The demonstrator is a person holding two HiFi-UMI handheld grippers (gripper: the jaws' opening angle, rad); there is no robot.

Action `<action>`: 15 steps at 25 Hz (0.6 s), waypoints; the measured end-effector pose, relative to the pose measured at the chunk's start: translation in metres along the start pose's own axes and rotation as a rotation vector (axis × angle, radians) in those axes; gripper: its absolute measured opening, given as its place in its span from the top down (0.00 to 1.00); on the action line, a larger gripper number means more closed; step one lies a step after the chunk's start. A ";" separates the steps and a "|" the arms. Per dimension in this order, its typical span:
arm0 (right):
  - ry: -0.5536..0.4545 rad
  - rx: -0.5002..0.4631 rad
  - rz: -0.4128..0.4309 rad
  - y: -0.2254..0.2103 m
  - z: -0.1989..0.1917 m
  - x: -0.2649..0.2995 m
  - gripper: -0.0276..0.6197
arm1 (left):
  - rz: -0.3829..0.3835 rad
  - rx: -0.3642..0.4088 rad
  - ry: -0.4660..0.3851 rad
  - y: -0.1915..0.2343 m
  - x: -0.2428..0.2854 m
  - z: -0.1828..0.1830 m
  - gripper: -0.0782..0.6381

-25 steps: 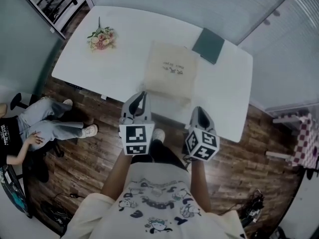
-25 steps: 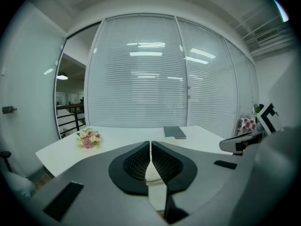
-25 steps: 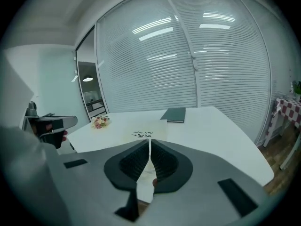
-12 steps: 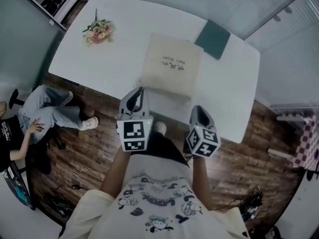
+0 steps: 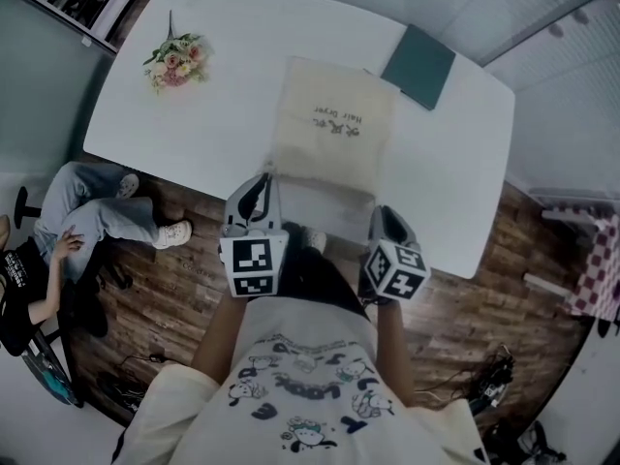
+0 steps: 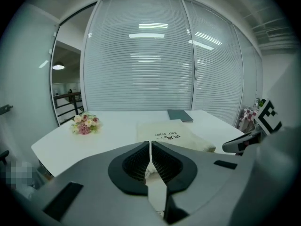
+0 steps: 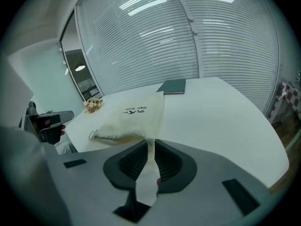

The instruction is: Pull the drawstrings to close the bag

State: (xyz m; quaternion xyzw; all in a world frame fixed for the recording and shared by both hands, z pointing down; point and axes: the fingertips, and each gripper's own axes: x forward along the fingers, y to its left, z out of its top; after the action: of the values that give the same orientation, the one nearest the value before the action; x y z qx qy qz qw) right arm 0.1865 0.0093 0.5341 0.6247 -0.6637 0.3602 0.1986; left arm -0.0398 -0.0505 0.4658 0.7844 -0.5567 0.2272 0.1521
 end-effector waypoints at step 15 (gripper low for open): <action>0.140 0.009 -0.012 -0.001 -0.013 0.038 0.81 | -0.057 0.013 0.082 0.016 0.038 -0.011 0.82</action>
State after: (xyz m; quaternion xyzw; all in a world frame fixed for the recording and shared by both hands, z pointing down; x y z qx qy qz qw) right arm 0.1797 -0.0071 0.5702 0.6028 -0.6428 0.4050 0.2437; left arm -0.0464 -0.0812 0.4951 0.7909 -0.5262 0.2582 0.1760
